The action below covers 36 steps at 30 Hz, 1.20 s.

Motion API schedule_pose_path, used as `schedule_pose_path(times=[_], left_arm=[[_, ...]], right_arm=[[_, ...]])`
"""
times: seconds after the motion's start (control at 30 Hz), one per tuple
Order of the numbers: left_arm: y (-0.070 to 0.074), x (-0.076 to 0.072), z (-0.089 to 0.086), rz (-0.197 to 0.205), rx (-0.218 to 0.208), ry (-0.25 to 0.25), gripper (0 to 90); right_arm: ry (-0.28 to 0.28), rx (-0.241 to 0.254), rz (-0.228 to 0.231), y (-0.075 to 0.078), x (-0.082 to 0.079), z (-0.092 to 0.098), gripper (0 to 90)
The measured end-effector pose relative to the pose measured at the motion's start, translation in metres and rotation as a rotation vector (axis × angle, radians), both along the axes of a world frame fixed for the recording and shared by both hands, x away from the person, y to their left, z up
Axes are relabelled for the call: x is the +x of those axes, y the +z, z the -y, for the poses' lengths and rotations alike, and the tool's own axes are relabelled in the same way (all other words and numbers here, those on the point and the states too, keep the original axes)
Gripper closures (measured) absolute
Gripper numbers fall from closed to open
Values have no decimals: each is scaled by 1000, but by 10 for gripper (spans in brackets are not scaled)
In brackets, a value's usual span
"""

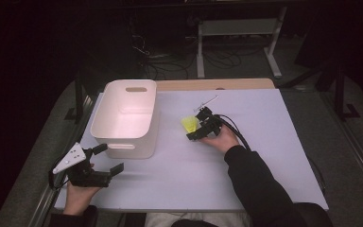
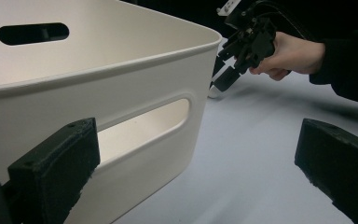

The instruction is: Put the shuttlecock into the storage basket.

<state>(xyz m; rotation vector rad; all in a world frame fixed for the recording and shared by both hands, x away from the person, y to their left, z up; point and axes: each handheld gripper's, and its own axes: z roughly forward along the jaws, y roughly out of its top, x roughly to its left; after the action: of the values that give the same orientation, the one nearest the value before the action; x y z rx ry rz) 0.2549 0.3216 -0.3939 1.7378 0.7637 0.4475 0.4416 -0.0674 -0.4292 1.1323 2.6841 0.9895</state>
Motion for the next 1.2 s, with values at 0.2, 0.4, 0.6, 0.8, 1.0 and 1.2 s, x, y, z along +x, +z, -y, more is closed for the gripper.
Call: schedule_pose_path(times=[0.2, 0.4, 0.6, 0.8, 1.0, 1.2], left_arm=[[0, 0, 0, 0, 0, 0, 0], [0, 0, 0, -1, 3, -2, 0], [0, 0, 0, 0, 3, -6, 0], [0, 0, 1, 2, -4, -13, 0], [0, 0, 1, 3, -5, -14, 0], [0, 0, 1, 4, -5, -16, 0]], right_arm=[[-17, -5, -14, -2, 0, -3, 219], [-12, -23, -20, -3, -1, -5, 294], [-12, -30, -22, -3, -2, -6, 382], [-14, -25, -34, -3, -1, -6, 438], [-22, -25, -44, -4, 0, -8, 488], [-46, -24, -52, -4, 1, -8, 555]])
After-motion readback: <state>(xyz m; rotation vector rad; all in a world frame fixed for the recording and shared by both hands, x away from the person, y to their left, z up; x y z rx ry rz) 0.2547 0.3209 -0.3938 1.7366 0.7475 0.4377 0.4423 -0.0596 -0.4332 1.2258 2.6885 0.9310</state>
